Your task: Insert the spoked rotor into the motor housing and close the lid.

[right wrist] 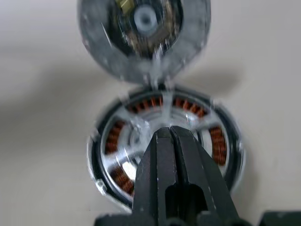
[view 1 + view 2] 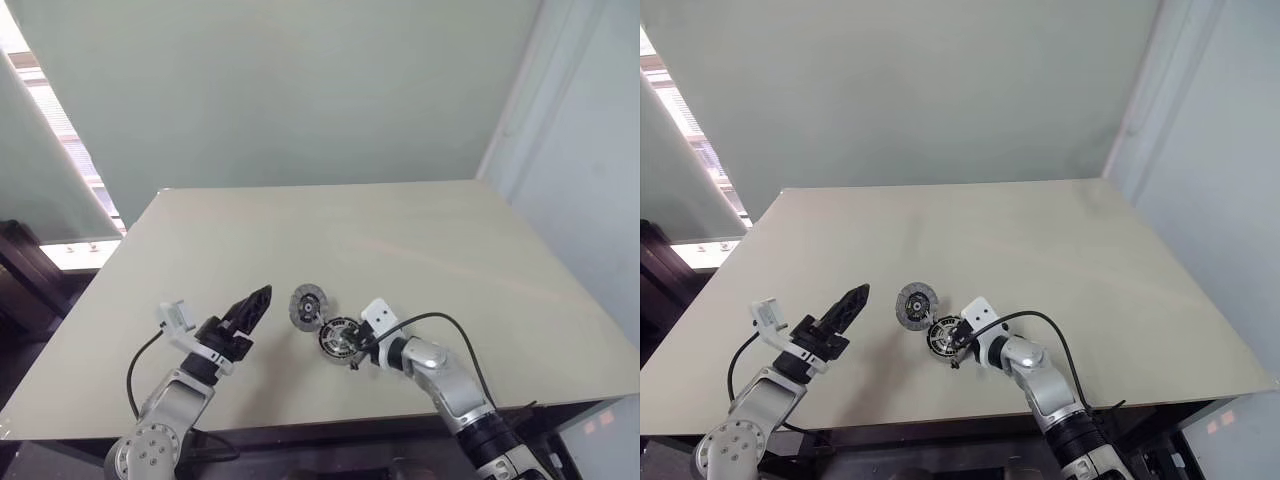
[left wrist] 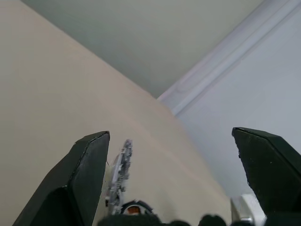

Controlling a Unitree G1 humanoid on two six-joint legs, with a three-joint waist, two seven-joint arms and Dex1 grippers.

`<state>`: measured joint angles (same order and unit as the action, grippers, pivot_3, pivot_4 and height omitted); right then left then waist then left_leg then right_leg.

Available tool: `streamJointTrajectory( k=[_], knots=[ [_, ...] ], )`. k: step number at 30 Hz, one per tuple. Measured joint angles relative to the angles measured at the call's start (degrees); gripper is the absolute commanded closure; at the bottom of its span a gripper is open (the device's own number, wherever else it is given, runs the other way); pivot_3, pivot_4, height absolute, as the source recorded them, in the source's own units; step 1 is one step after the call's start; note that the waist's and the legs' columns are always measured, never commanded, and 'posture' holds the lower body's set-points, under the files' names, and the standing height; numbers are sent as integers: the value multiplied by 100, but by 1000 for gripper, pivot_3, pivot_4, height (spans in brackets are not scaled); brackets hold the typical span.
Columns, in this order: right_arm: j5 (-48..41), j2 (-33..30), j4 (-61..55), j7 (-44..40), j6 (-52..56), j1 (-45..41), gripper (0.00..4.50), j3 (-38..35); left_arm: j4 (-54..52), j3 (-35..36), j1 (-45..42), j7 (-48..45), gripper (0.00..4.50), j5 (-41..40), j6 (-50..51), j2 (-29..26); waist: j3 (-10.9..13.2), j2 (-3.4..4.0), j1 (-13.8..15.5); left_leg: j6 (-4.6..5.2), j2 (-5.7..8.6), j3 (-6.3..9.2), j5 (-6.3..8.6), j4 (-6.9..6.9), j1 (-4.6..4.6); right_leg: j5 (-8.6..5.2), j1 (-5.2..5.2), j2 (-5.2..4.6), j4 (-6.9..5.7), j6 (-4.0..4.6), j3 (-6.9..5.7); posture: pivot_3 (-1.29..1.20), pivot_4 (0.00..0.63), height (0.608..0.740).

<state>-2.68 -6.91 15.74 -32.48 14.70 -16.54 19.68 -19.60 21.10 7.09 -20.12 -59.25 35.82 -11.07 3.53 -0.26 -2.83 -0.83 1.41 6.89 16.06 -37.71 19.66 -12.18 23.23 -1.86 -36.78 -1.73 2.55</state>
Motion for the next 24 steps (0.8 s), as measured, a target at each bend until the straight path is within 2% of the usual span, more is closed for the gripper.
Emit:
streamJointTrajectory(
  k=[7, 17, 21, 23, 24],
  knots=[
    [49, 29, 174, -104, -162, -92, 4500, -39, 0, -52, 229, -5, 34, 302, -132, -115, 0, 1, -2, -1, -7, 1, -1, -2, -5, 0, -1, 4, -4, 1, -4, 0, 0, 740],
    [46, -214, -947, -340, 293, -89, 4500, -50, 156, -239, 471, -258, 34, 767, -134, -487, 1, 3, 0, -1, -6, 1, 0, 4, -2, 0, 4, 3, -3, 1, -4, 0, 0, 740],
    [60, -342, -1125, -347, 328, -84, 4500, -43, 197, -363, 520, -286, 958, 882, -113, -487, 1, 3, 1, -1, -6, 2, 0, 5, -2, 0, 4, 3, -3, 1, -5, 0, 0, 740],
    [60, -382, -1187, -347, 357, -75, 4500, -44, 235, -397, 519, -286, 1655, 906, -113, -478, 1, 3, 0, -1, -7, 1, 0, 5, -2, 0, 5, 3, -3, 1, -5, 0, 0, 740],
    [60, -402, -1196, -346, 359, -72, 4500, -44, 235, -404, 517, -287, 1655, 910, -113, -478, 1, 3, 0, -1, -7, 1, 0, 5, -2, 0, 5, 3, -3, 1, -5, 0, 0, 740]
  ],
)
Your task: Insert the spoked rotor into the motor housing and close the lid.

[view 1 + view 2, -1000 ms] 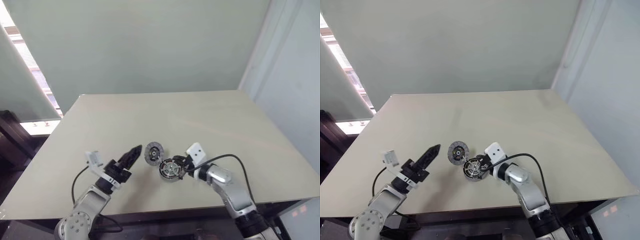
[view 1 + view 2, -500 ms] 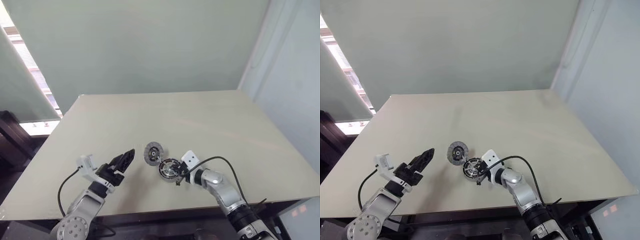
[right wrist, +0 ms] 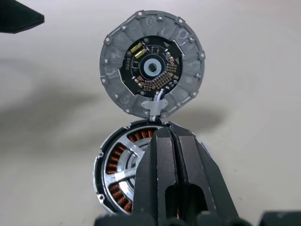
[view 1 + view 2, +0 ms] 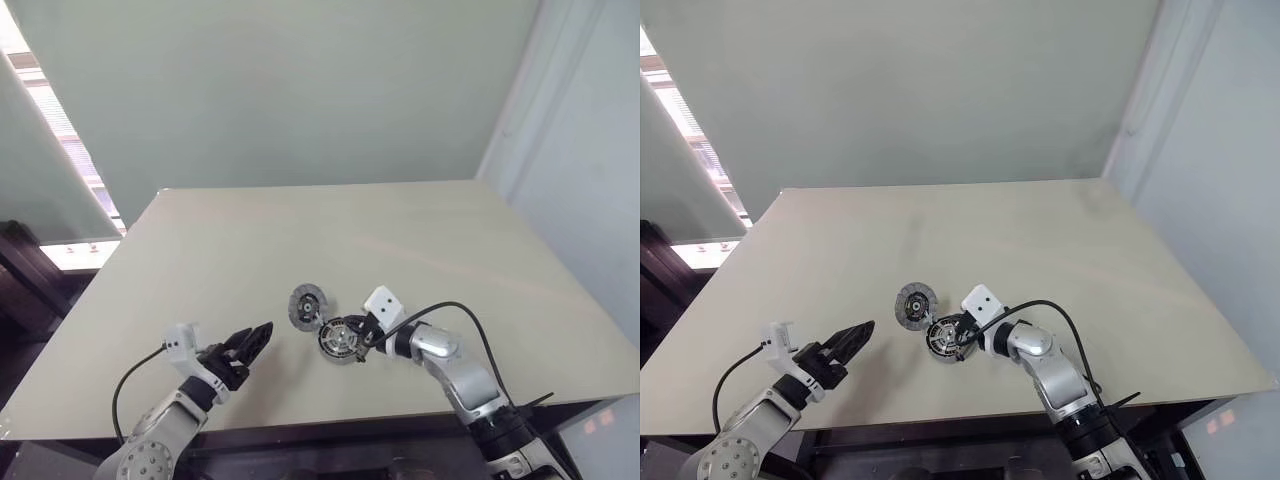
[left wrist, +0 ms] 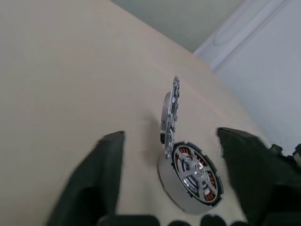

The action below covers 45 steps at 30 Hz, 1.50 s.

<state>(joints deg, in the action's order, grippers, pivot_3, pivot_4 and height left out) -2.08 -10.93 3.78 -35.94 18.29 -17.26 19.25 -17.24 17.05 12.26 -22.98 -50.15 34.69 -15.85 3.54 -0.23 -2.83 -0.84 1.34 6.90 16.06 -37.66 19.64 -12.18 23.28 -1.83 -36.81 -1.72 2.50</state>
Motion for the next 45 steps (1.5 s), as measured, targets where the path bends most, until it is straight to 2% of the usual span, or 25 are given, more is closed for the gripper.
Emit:
streamJointTrajectory(
  k=[4, 5, 7, 8, 14, 17, 25, 34, 45],
  knots=[
    [26, -157, -62, -38, 92, 30, 4500, 36, 32, -26, -47, 0, 1655, 98, -36, 6, 0, 0, 2, 0, 2, 0, 0, 0, 1, 0, -1, -1, 0, 0, 0, 0, 0, 740],
    [52, -226, -90, -64, 152, 35, 4123, 56, 46, -28, -56, 0, 1694, 104, -37, 7, 0, 0, 1, 0, 2, -1, 0, 0, 1, 0, -1, -2, 0, 0, 0, 0, 0, 740],
    [121, -465, -241, -190, 380, 62, 3660, 179, 64, -53, -65, -16, 2084, 106, -34, 9, 0, 0, 1, 0, 2, -1, 0, -1, 2, 0, 0, -2, 1, 0, 1, 0, 0, 740],
    [144, -572, -306, -283, 470, 88, 3285, 237, 65, -66, -65, -25, 2325, 106, -33, 11, 0, -1, 1, 1, 2, -1, 0, -1, 1, 0, 0, -2, 1, 0, 0, 0, 0, 740],
    [410, -881, -472, -390, 426, 157, 1189, 442, 68, -107, -74, -39, 4459, 84, 38, 63, 0, -1, 0, 0, 0, -2, 0, -3, 1, 0, 0, -1, 1, 0, -1, 0, 0, 740],
    [470, -1086, -540, -561, 419, 144, 50, 500, 116, -107, -61, -40, 4500, 105, 36, 72, 1, -1, 1, 1, 1, -2, 0, -5, 2, 0, -1, -2, 1, -1, -1, 0, 0, 740],
    [900, -1574, -774, -1201, 199, -126, 15, 1120, 135, -203, -49, -86, 4500, 206, 43, 93, 0, -3, 1, 1, 1, -1, 0, -4, 2, 0, 0, -2, 2, -1, -3, 0, 0, 740],
    [1511, -1755, -751, -1750, -329, -634, 15, 1668, 245, -271, -57, -162, 4500, 313, 83, 31, 1, -3, 1, 0, 0, 0, 0, -5, 1, 0, -1, -2, 1, -1, -5, 0, 0, 740],
    [2509, -1763, 219, -1893, -1183, -1358, 15, 2151, 377, -376, -99, -253, 4500, 557, 92, -2, 0, -4, 3, 0, 1, 2, 0, -3, 1, 0, 0, -3, 1, -1, -6, 0, 0, 740]
  ],
)
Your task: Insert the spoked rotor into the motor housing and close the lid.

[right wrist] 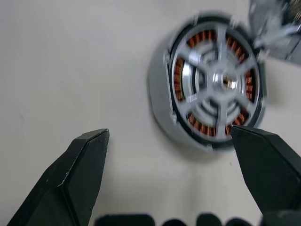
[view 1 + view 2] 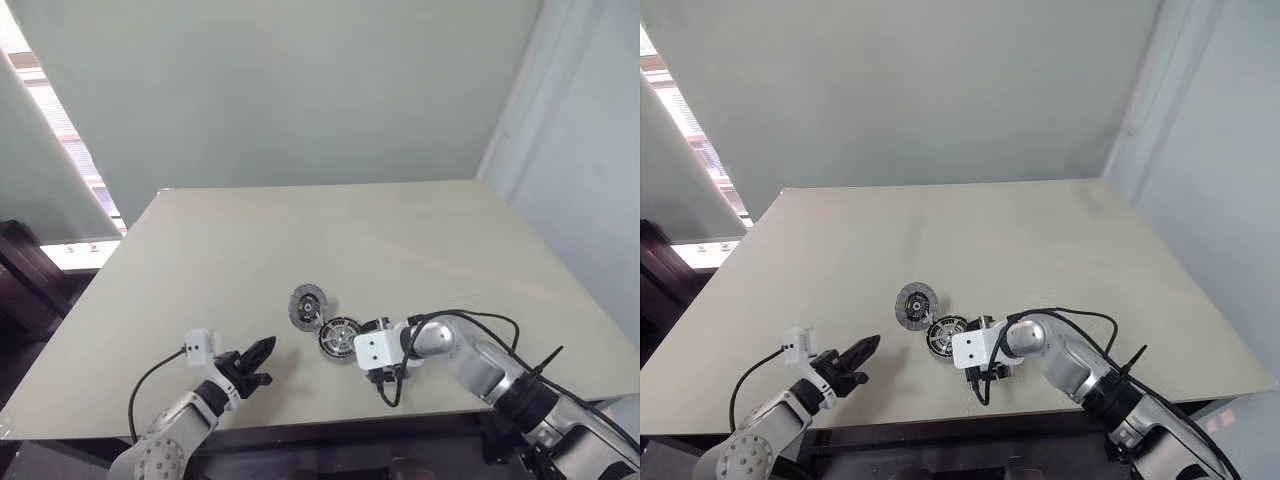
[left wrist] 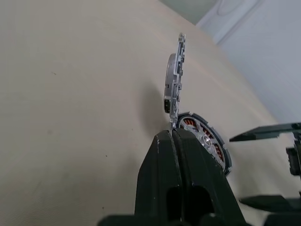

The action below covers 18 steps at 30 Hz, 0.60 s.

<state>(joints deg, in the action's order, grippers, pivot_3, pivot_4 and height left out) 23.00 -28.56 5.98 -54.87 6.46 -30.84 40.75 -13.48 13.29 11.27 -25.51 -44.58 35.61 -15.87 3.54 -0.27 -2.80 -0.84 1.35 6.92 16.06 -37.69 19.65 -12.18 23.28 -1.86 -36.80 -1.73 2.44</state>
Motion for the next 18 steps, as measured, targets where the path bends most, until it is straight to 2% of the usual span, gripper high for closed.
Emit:
streamJointTrajectory(
  k=[18],
  knots=[
    [408, 348, 821, 30, -768, -236, 15, 19, 92, -40, -24, -6, 4500, 223, -81, 55, -6, -5, -7, -4, -8, -1, -4, -10, -17, 0, -13, 5, -10, 1, -2, 0, 0, 740]
  ],
)
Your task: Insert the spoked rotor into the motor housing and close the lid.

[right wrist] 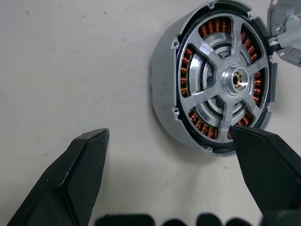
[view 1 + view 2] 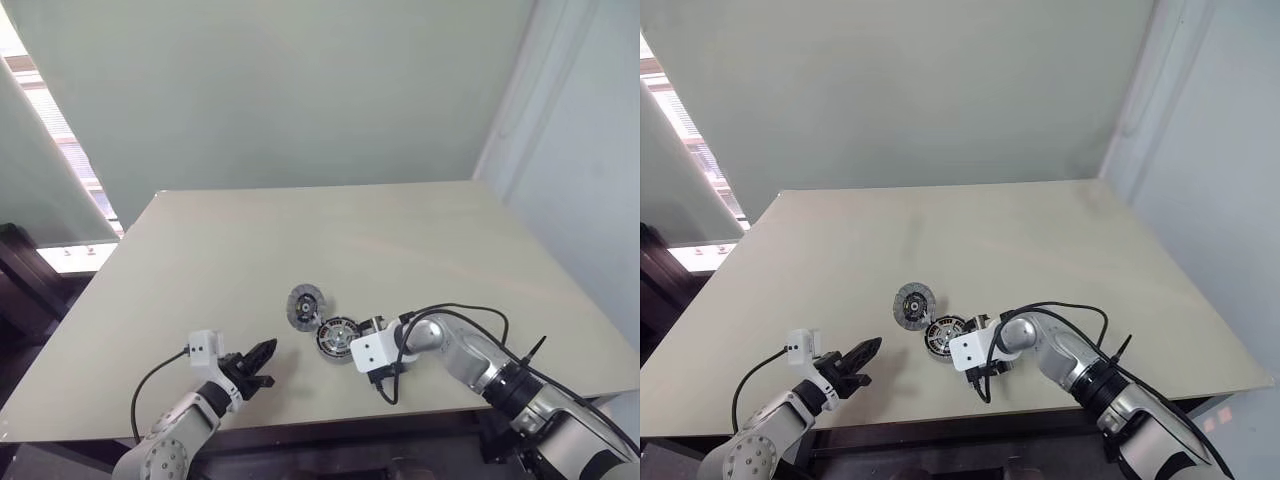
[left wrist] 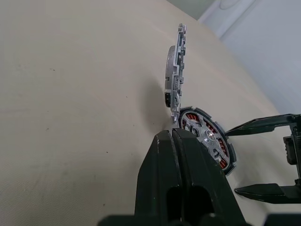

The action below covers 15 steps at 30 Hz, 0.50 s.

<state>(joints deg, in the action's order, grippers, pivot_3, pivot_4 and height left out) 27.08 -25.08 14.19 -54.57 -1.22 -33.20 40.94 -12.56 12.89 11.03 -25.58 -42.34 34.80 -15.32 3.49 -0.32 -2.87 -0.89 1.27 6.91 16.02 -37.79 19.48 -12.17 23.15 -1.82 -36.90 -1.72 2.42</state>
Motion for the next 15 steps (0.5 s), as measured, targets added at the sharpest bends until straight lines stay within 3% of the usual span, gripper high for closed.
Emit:
streamJointTrajectory(
  k=[4, 11, 14, 15],
  knots=[
    [14, 70, 131, 13, -72, -3, 950, -3, 4, -22, -22, -4, 4500, 59, -9, 1, -4, -4, -2, -2, -3, -1, -2, 0, -4, 0, -2, 3, -1, 0, 0, 0, 0, 740],
    [177, 160, 307, 211, -146, -57, 3455, -39, 4, -53, -30, -15, 4500, 105, -10, 5, -4, -3, 3, -7, 1, 1, -5, 1, -1, 1, 1, 1, -5, 1, 0, 0, 0, 740],
    [225, 186, 400, 197, -215, -90, 4283, -43, 8, -68, -43, -17, 4500, 108, -10, 7, -7, -8, -1, -7, 0, 1, -4, 5, -1, 1, 4, 1, -5, 2, 0, 0, 0, 740],
    [224, 237, 450, 189, -245, -87, 4351, -28, 8, -68, -43, -18, 4500, 109, -10, 7, -7, -7, 1, -7, 0, 2, -5, 5, -1, 4, 4, 1, -5, 5, -1, 0, 0, 740]
  ],
)
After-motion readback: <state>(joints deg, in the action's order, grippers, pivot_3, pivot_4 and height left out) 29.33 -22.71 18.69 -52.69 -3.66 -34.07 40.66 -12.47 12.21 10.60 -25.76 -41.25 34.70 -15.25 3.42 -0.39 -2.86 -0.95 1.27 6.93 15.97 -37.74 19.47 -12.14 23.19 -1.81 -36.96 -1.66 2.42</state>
